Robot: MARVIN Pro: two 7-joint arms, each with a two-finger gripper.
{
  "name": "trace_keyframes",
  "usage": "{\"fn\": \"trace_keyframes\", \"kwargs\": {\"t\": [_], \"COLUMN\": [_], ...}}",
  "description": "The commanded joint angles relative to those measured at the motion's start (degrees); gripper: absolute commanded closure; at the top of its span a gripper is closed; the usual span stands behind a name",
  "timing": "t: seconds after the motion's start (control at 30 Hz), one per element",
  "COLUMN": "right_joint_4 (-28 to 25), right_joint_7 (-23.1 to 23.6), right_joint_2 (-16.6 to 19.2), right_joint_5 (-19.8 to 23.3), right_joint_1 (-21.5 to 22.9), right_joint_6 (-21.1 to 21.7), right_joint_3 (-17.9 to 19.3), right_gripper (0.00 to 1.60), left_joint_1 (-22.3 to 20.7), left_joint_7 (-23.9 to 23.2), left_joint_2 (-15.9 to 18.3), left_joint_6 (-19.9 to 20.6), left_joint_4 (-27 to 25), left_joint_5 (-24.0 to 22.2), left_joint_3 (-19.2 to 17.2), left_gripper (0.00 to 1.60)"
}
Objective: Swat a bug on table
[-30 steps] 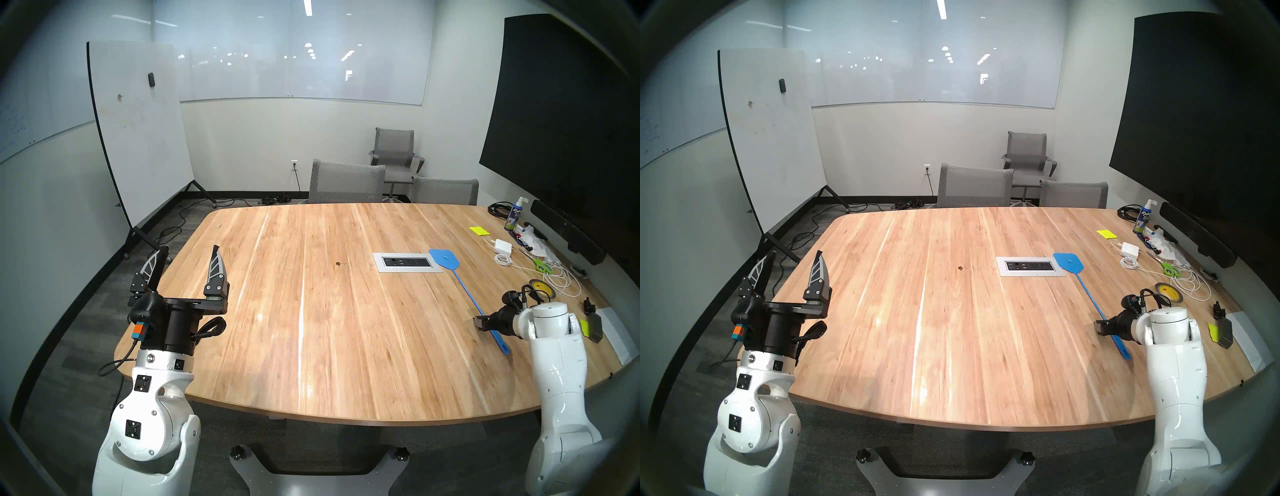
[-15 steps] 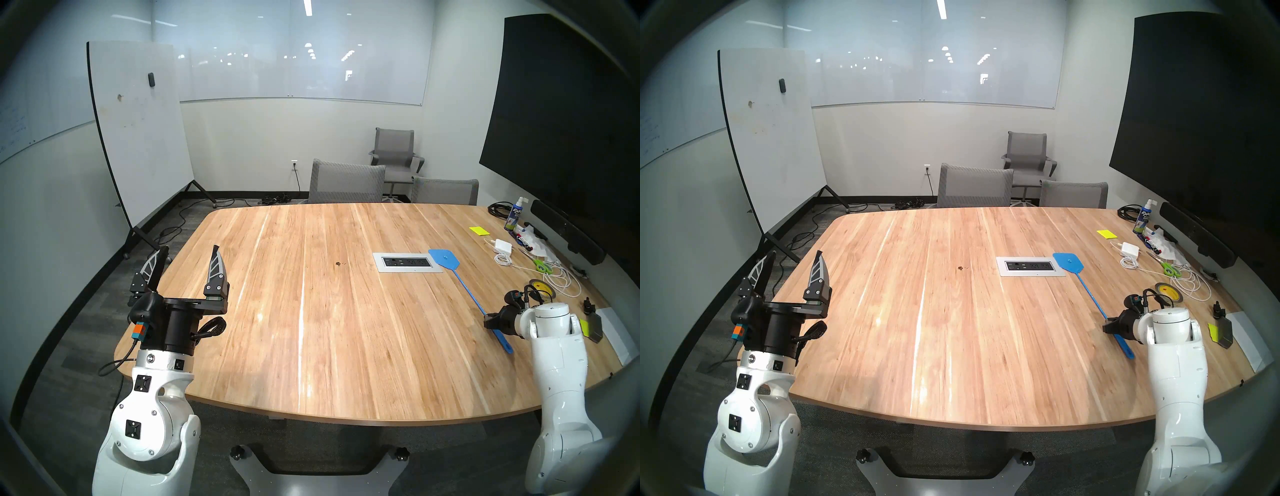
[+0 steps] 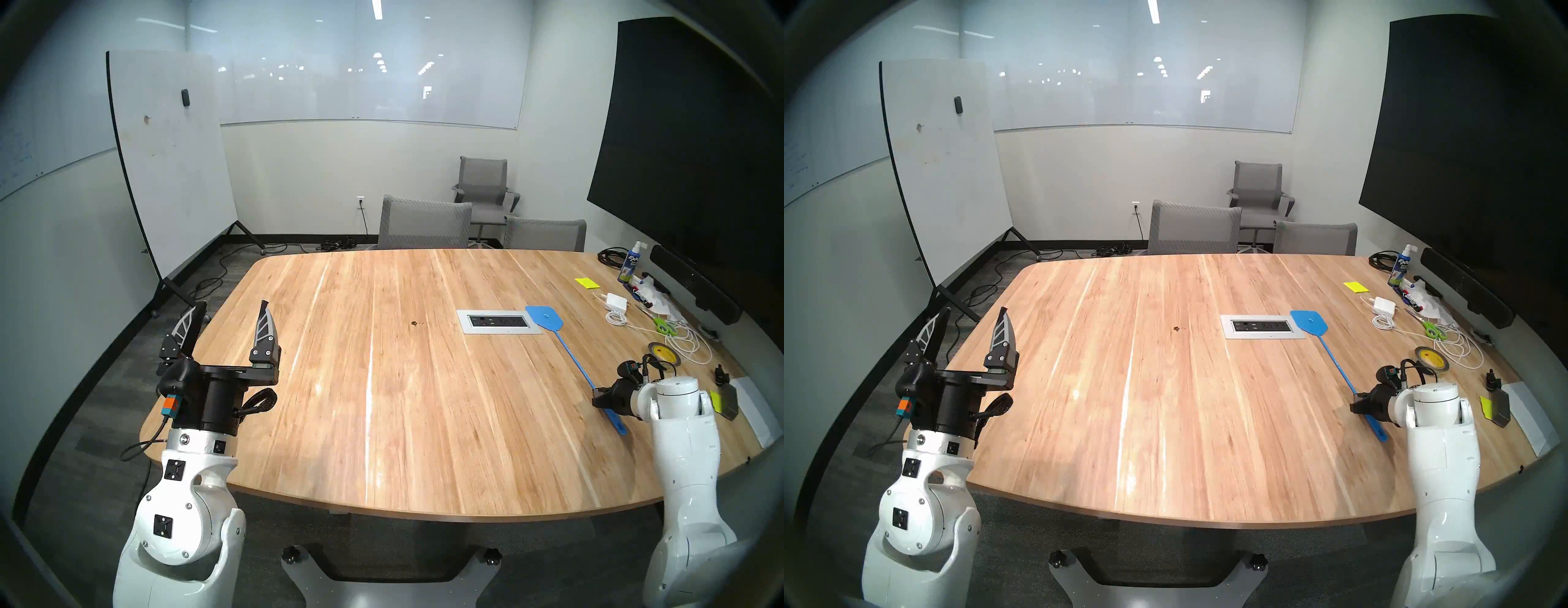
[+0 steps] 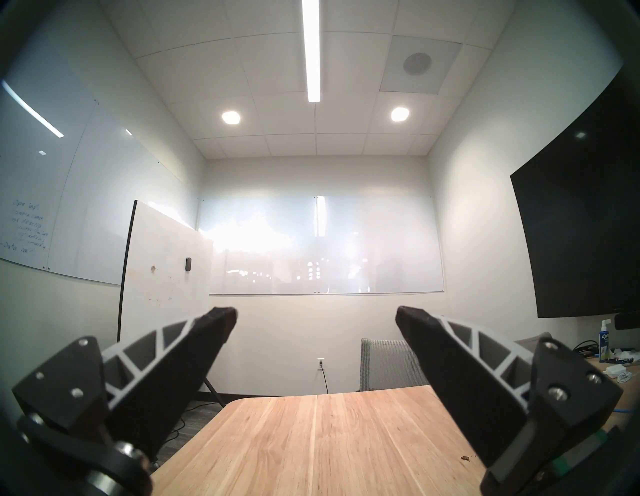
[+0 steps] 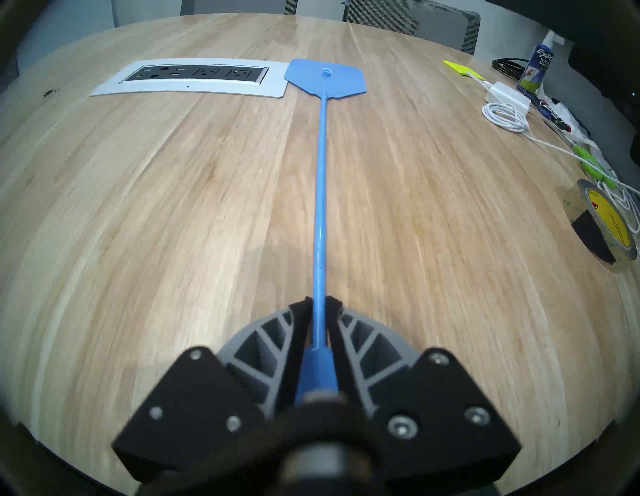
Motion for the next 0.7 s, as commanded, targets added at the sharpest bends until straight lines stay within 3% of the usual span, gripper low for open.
{"fn": "trace_keyframes", "kwargs": {"t": [0.0, 0.67], "right_joint_4": [-1.1, -14.7], "right_joint_7": [0.0, 6.1], "right_joint_2": [-0.1, -0.6], "right_joint_5": [0.1, 2.9], "right_joint_1": [-0.6, -14.5], "right_joint_6": [-0.3, -0.2], "right_joint_3": [0.4, 8.7], "right_gripper": [0.92, 0.97], "left_joint_1": [0.1, 0.1], "left_joint_7": [0.0, 0.0], "left_joint_2": [0.0, 0.0], "left_joint_6": [-0.1, -0.1], "left_joint_4": [-1.2, -1.2], "left_joint_5": [0.0, 0.0], "left_joint_3": [0.1, 0.1], "left_gripper": [0.00, 0.00]}}
